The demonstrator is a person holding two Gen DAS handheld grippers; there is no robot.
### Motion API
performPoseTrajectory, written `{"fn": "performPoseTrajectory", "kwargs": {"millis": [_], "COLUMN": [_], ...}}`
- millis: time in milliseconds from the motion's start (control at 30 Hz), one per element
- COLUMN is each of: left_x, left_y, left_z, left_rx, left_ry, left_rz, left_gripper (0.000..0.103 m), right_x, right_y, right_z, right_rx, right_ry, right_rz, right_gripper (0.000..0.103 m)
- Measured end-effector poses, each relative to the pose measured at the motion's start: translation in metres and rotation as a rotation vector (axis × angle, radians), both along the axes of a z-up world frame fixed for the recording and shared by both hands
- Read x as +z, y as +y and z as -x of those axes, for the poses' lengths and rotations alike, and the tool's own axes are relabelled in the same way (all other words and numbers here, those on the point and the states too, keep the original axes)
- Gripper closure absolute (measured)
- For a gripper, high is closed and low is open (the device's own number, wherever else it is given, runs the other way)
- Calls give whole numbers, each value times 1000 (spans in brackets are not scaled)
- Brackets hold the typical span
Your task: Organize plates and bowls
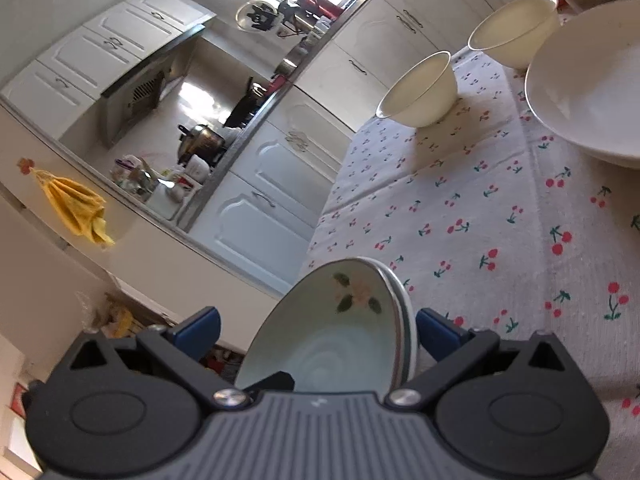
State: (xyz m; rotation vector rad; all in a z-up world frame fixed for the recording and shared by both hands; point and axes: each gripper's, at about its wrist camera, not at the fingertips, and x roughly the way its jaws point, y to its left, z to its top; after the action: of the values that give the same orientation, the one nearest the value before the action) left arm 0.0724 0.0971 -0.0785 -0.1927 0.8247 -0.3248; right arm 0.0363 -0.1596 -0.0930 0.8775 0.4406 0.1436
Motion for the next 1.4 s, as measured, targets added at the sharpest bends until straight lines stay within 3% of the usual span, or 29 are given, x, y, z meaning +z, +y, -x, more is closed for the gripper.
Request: {"fn": "performPoseTrajectory", "kwargs": {"millis": [367, 667, 1000, 1167, 1400], "left_x": [10, -7, -4, 8, 30], "left_y": [-23, -41, -37, -35, -36], "left_z": [-29, -63, -58, -53, -27], "left_rx": [-10, -5, 3, 56, 60], "left_ry": [-47, -19, -42, -126, -185], "left_rz": [-19, -24, -42, -88, -96], "left_gripper": [33, 34, 34, 13, 5], "right_x": [12, 1, 0, 22, 54], "right_y": [-22, -45, -47, -49, -68], "right_z": [-23, -50, -48, -26, 11], "right_rx": [-59, -96, -63, -101, -203], "right_ry": [-39, -22, -14, -80, -177], "right_rz": [7, 19, 51, 162, 295], "right_gripper": [0, 0, 1, 1, 1]}}
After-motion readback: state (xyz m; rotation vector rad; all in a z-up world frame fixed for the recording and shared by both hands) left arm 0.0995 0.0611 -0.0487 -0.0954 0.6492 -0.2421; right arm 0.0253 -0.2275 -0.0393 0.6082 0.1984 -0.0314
